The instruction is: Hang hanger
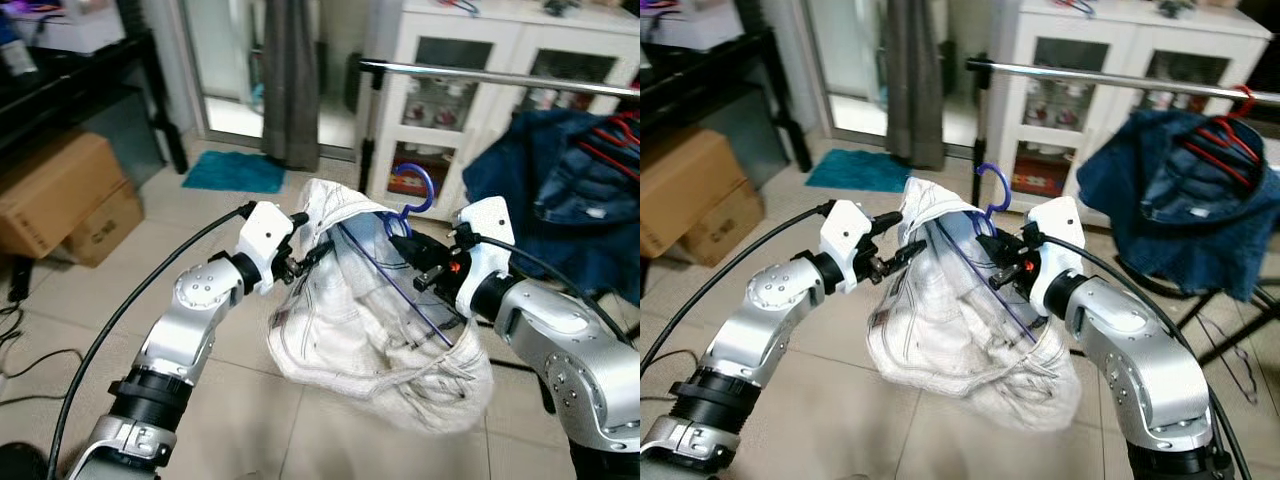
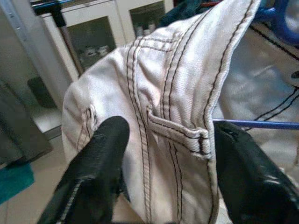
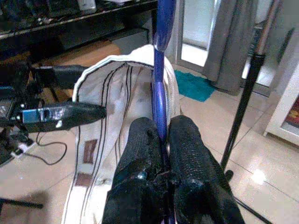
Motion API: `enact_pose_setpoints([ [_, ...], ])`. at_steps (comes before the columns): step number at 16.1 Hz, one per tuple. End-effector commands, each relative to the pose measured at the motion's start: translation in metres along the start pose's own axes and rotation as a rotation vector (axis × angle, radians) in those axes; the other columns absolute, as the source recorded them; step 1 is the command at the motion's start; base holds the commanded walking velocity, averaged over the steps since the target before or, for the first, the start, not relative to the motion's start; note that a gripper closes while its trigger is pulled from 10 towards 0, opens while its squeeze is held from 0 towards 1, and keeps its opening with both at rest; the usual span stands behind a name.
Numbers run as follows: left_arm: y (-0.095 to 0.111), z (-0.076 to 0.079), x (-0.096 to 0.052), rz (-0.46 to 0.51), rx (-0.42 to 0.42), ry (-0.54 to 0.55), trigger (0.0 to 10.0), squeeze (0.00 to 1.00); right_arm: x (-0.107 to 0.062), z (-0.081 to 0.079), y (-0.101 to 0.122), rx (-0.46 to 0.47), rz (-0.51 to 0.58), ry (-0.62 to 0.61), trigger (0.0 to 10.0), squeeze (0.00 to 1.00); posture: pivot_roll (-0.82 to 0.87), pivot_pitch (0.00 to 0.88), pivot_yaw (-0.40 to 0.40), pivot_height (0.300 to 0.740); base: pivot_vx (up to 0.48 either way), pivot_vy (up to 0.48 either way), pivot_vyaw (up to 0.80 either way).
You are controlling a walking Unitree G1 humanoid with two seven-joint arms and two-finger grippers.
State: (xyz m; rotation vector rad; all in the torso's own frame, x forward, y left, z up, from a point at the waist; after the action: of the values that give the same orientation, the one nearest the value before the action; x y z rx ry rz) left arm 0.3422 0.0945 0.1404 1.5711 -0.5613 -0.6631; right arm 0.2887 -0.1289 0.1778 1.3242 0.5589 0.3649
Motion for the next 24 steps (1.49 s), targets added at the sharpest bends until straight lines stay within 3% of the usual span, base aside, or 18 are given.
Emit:
enact_pose_setpoints([
  [1, 0.001, -0.001, 0.002, 0.002, 0.011, 0.0, 0.0, 0.0, -0.003, 0.003, 0.019, -0.023, 0.078, -0.016, 0.0, 0.0, -0.08, 0.0, 0.001, 0.74, 0.0, 0.0, 0.0],
  [12, 0.006, -0.019, -0.005, 0.009, 0.027, 0.066, 0.0, 0.0, -0.002, -0.002, 0.019, -0.036, 0.075, 0.021, 0.0, 0.0, -0.07, 0.0, -0.006, 0.74, 0.0, 0.0, 0.0],
  [20, 0.054, -0.071, -0.016, 0.076, 0.135, 0.203, 0.0, 0.0, -0.007, -0.003, 0.014, -0.103, 0.054, 0.08, 0.0, 0.0, -0.07, 0.0, -0.01, 0.74, 0.0, 0.0, 0.0],
  [22, 0.069, -0.088, -0.019, 0.074, 0.177, 0.246, 0.0, 0.0, -0.015, -0.012, 0.011, -0.162, 0.051, 0.199, 0.0, 0.0, -0.06, 0.0, -0.011, 0.74, 0.0, 0.0, 0.0],
  [24, 0.071, -0.094, -0.021, 0.061, 0.197, 0.266, 0.0, 0.0, -0.019, -0.015, 0.008, -0.178, 0.042, 0.242, 0.0, 0.0, -0.06, 0.0, -0.011, 0.74, 0.0, 0.0, 0.0],
])
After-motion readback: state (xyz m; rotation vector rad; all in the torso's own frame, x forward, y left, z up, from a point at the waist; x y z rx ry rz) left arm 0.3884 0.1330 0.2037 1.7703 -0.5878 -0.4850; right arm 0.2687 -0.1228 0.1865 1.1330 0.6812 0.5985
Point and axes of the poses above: a point about 5 cm out from each wrist's last joint towards the gripper, its own x axis pointing out of the wrist towards the gripper, its own y axis along the axis of the wrist's last joint, z = x × y, the point moved 3 cm from there along x, pointing out of the wrist towards the gripper, and after that the axes turned 10 degrees about -x, right-handed, at the moved point
